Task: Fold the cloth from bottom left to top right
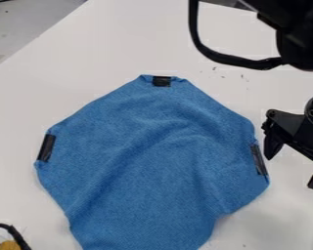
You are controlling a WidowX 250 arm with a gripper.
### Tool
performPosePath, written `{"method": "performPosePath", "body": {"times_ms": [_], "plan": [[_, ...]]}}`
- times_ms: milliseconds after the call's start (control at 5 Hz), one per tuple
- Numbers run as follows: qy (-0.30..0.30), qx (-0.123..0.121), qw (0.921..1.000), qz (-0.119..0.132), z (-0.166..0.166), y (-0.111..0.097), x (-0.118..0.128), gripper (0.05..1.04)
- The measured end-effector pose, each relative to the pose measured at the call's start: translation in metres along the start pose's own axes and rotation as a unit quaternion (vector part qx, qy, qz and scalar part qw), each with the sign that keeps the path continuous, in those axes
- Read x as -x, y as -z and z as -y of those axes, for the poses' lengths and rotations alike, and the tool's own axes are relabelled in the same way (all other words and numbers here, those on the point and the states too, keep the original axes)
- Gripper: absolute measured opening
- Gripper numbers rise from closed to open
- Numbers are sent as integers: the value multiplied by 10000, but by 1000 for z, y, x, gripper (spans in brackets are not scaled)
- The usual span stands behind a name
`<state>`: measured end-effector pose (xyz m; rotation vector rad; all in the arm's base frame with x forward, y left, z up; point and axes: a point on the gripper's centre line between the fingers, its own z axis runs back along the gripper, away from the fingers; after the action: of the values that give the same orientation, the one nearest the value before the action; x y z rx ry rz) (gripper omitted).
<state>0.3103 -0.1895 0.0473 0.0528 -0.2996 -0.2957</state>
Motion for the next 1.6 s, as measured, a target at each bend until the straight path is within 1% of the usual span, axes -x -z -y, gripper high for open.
{"method": "performPosePath", "body": {"times_ms": [200,400,600,800,1000,1200,1400,1600], "plan": [[-19,-65,9998,-171,-1,8,7,1000],[-530,-253,9976,-366,-16,-10,25,1000],[-748,-574,9955,-93,-50,-40,39,1000],[-993,-843,9915,29,-89,-53,59,1000],[-1534,-989,9832,-47,-129,-47,96,1000],[-1847,-1278,9743,-172,-168,-37,127,1000],[-2058,-1555,9661,-58,-203,-37,146,1000],[-2227,-1740,9592,-25,-230,-28,162,1000]]}}
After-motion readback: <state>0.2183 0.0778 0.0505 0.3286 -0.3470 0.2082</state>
